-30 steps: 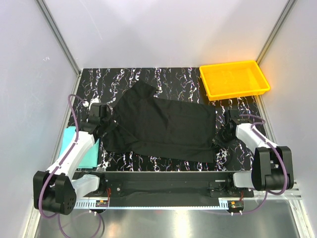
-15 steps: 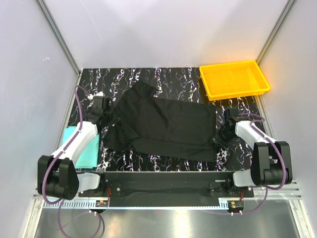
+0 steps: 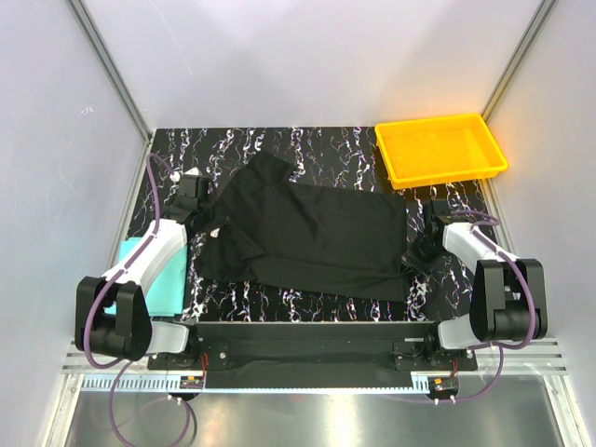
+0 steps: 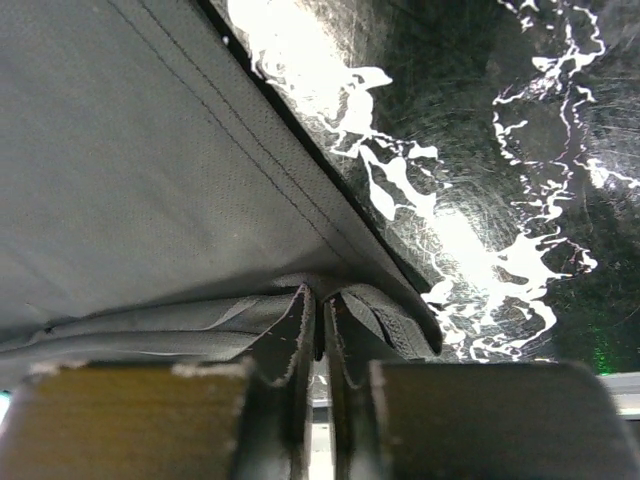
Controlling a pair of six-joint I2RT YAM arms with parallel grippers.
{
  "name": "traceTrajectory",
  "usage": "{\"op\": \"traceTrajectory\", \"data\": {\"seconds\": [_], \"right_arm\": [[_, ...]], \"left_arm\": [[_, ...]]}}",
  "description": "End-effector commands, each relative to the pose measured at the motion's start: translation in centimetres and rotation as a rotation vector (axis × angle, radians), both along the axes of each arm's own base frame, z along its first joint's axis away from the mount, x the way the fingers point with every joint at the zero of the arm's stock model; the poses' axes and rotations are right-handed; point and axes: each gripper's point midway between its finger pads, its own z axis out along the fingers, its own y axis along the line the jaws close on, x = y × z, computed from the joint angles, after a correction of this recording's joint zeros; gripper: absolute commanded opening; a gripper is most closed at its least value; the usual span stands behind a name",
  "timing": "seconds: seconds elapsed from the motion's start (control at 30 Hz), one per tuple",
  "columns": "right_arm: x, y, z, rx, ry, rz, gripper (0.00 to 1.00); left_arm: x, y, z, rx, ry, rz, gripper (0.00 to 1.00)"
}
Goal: Fold and stack the t-shirts
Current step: Fold the tshirt
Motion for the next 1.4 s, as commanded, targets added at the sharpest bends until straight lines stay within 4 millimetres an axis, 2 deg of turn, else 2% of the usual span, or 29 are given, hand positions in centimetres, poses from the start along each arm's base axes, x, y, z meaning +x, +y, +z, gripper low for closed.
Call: {"op": "traceTrajectory", "data": {"seconds": [0.0, 0.1, 0.23, 0.27, 0.33, 0.57, 0.67, 0.7, 0.73, 0.83, 0.97, 1.1, 1.13, 1.17, 1.23, 1.3, 1.37], "right_arm": [[1.1, 0.1, 1.6, 0.017, -0.056, 0.003, 0.13], [1.3, 0.3, 2.0, 0.025, -0.073, 0.011, 0.18], [1.6, 0.5, 1.3, 0.038, -0.043, 0.03, 0.26], [1.9, 0.6, 1.4, 0.042, -0.045, 0.036, 0.32], [2.0, 0.7, 1.3, 0.049, -0.041, 0.035, 0.36], [2.3, 0.6, 0.9, 0.045, -0.041, 0.031, 0.33], [2.1, 0.6, 0.9, 0.041, -0.038, 0.026, 0.35], [2.0, 0.5, 0.9, 0.039, -0.039, 0.027, 0.38], [2.0, 0.6, 0.9, 0.044, -0.037, 0.027, 0.56], [1.8, 0.9, 1.4, 0.06, -0.044, 0.043, 0.63], [1.2, 1.0, 2.8, 0.068, -0.072, 0.036, 0.66], [0.4, 1.2, 4.4, 0.084, -0.105, -0.033, 0.63], [-0.1, 1.5, 4.2, 0.099, -0.094, -0.078, 0.61], [-0.2, 1.5, 4.2, 0.106, -0.098, -0.102, 0.55], [0.0, 1.8, 3.9, 0.129, -0.125, -0.149, 0.5], [0.3, 1.6, 3.6, 0.12, -0.134, -0.178, 0.4], [0.7, 1.7, 3.4, 0.126, -0.142, -0.204, 0.36]], "left_arm": [[2.1, -0.5, 2.8, -0.017, -0.096, -0.025, 0.0], [2.0, -0.5, 3.1, -0.019, -0.106, -0.025, 0.0], [2.2, -0.7, 3.0, -0.025, -0.098, -0.04, 0.0], [2.3, -0.8, 2.7, -0.026, -0.089, -0.042, 0.0], [2.4, -0.9, 2.6, -0.03, -0.087, -0.046, 0.0], [2.5, -1.0, 2.7, -0.027, -0.09, -0.058, 0.0], [2.7, -0.9, 2.9, -0.026, -0.094, -0.059, 0.0], [2.6, -0.9, 3.0, -0.025, -0.096, -0.062, 0.0], [2.7, -0.8, 3.0, -0.022, -0.096, -0.062, 0.0], [2.7, -0.6, 3.2, -0.023, -0.102, -0.06, 0.0], [2.7, -0.3, 3.3, -0.022, -0.106, -0.053, 0.0], [2.4, -0.8, 3.5, -0.051, -0.105, -0.068, 0.0], [2.4, -0.8, 3.6, -0.053, -0.108, -0.068, 0.0], [2.4, -0.8, 3.6, -0.054, -0.11, -0.069, 0.0], [2.3, -0.9, 3.5, -0.061, -0.106, -0.07, 0.0], [2.4, -1.1, 3.4, -0.067, -0.1, -0.076, 0.0], [2.4, -1.2, 3.3, -0.072, -0.098, -0.081, 0.0]]}}
